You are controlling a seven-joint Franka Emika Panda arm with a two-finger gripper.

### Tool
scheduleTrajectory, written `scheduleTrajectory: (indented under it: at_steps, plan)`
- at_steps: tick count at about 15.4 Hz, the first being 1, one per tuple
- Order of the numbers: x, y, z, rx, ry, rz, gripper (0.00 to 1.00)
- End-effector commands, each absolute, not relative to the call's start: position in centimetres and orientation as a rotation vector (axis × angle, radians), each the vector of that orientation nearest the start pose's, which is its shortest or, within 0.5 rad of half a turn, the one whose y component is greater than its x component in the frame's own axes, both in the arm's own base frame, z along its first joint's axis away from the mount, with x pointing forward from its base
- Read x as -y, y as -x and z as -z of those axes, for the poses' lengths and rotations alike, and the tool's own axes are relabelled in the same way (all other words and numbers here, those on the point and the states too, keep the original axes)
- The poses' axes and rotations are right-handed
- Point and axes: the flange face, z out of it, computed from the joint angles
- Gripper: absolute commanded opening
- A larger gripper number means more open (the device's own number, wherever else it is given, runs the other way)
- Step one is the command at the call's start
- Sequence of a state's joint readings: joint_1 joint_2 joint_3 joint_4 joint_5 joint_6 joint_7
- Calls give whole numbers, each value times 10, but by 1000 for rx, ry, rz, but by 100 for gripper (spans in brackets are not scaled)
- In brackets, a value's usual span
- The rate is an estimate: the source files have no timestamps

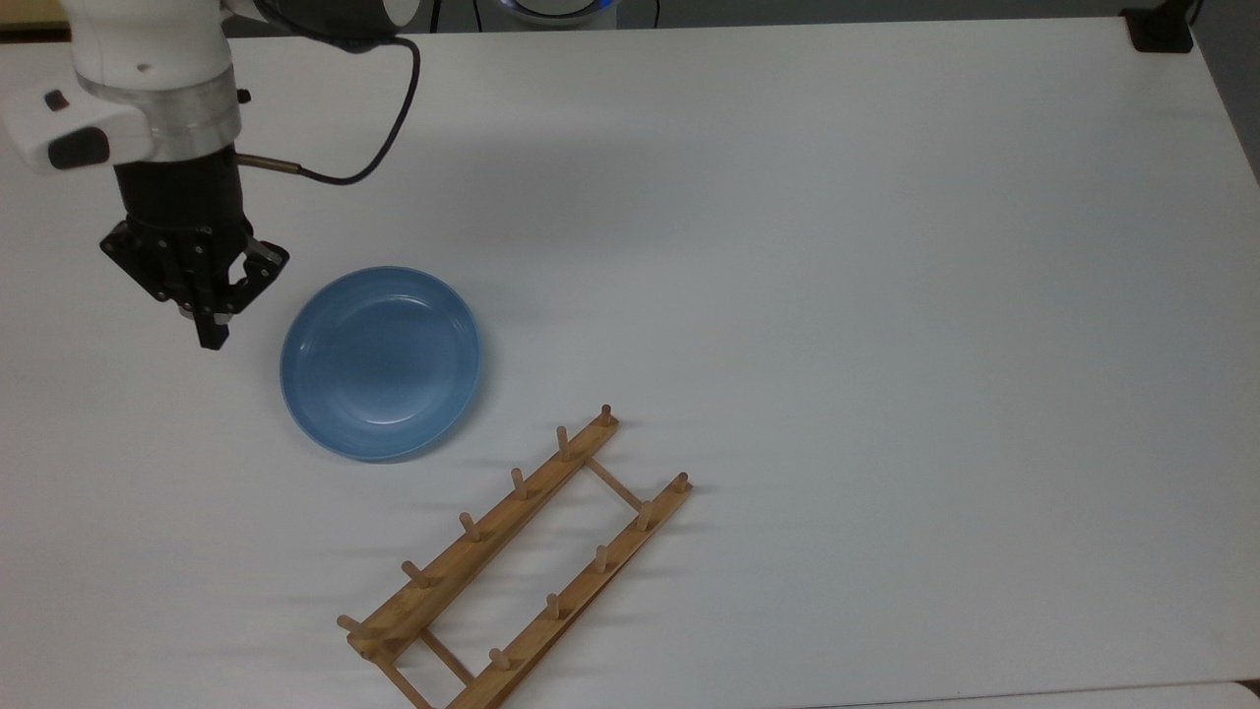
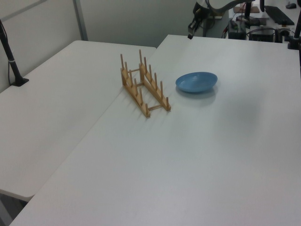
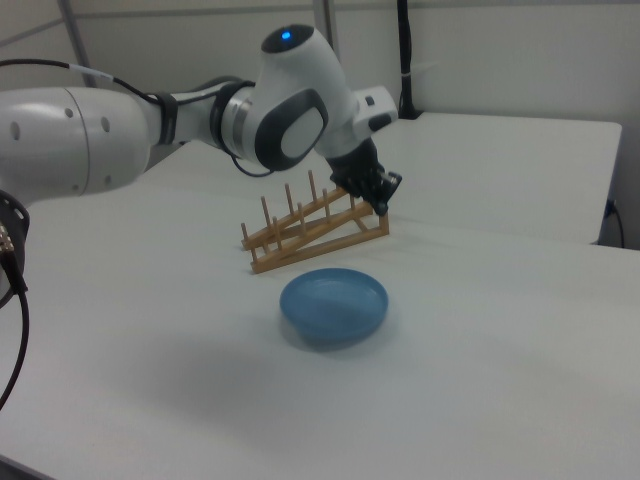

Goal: Place plate in plate rack

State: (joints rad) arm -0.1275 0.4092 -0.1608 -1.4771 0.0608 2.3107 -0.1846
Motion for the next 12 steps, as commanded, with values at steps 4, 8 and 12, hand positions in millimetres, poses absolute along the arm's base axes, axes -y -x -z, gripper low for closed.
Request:
scheduleTrajectory:
  at_steps: [4,8,12]
  plan:
    - [191,-666,-420,-212,3172,306,100]
    - [190,-660,-386,-219,3167,183,100]
    - [188,-653,-352,-187,3178,80,100]
